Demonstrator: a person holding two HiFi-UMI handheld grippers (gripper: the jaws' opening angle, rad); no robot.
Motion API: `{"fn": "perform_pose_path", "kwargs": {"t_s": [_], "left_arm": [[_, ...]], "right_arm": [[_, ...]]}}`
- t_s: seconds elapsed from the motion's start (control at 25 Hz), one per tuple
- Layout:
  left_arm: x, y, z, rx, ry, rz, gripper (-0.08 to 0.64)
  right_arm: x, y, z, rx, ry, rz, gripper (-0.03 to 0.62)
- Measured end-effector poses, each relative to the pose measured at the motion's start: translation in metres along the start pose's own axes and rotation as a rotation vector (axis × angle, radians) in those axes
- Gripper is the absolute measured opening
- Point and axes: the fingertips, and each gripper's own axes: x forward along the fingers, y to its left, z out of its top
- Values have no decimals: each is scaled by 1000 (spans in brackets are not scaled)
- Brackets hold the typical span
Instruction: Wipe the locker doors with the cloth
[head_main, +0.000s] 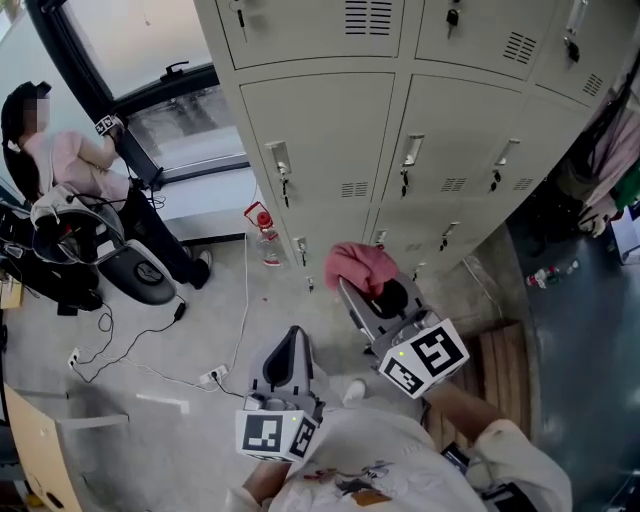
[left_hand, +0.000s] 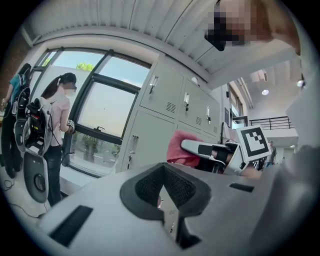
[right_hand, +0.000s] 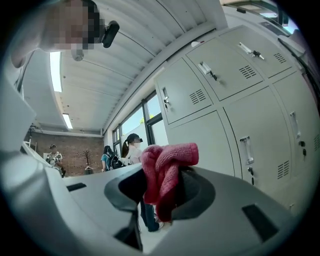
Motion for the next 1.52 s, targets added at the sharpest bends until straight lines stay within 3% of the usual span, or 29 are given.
{"fn": "perform_pose_path", "kwargs": {"t_s": [0.4,0.76,0.88,1.28,1.52], "left_arm": [[70,76,33,-19,-10,-33,5],[134,139,64,11,9,-115,6],[149,144,66,27,21,-135,5],[176,158,88,16,-31,-84,5],[182,154,91,0,-39,-81,5]], "right_arm": [[107,-23,26,-33,-48,-32,135],[183,-47,48,-77,-108,-146,138],[202,-49,53,-81,-115,-152,138],[252,-47,78,-128,-108,-87,138],[268,-52,87,-155,-88,-113,140]]}}
